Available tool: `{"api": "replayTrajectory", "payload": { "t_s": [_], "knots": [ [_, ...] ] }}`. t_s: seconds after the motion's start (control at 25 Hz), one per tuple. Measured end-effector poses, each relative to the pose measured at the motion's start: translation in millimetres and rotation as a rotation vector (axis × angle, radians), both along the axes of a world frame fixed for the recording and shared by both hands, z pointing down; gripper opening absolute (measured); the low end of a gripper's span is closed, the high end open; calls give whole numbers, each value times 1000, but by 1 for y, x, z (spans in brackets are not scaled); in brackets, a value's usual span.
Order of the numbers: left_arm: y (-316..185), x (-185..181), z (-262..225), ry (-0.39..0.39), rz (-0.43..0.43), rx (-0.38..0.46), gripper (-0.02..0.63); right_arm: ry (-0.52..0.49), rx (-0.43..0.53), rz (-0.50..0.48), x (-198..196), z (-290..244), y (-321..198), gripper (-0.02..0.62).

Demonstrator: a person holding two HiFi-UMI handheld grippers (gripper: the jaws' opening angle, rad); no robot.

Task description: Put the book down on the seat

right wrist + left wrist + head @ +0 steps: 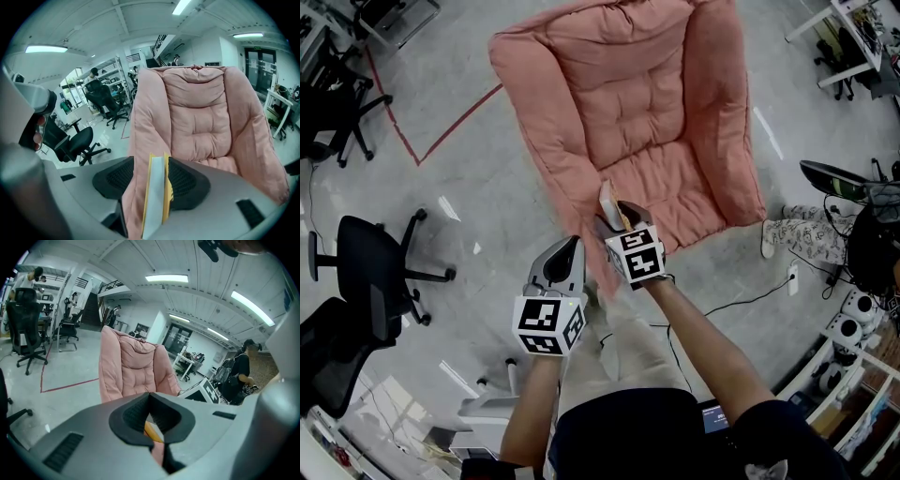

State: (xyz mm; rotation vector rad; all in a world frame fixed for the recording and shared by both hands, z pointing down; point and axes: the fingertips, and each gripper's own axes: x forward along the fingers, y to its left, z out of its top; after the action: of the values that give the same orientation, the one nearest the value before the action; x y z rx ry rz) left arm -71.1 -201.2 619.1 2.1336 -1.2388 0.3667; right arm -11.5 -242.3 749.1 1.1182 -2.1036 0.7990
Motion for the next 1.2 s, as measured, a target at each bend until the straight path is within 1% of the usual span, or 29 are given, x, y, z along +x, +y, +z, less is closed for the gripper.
{"api": "replayTrajectory", "payload": {
  "t_s": [0.16,0.36,0.56,0.68,0.84,1.04,1.2],
  "knots": [
    [3,0,-3,2,6,11,5,4,28,11,4,-5,-3,221],
    [5,2,-11,6,8,24,5,6,37,12,8,-14,-1,221],
    [3,-4,-19,5,-4,43,5,8,76,44,16,-34,-6,219],
    [2,-8,-28,0,-8,64,5,13,103,43,20,-51,-7,214],
    [2,-12,-45,-4,-5,101,5,28,170,67,26,-80,-11,127],
    [-3,-20,-72,-10,-13,153,5,13,252,87,30,-127,-19,80],
    [-4,-26,-90,-12,-18,185,5,1,300,101,30,-160,-16,50]
  ]
}}
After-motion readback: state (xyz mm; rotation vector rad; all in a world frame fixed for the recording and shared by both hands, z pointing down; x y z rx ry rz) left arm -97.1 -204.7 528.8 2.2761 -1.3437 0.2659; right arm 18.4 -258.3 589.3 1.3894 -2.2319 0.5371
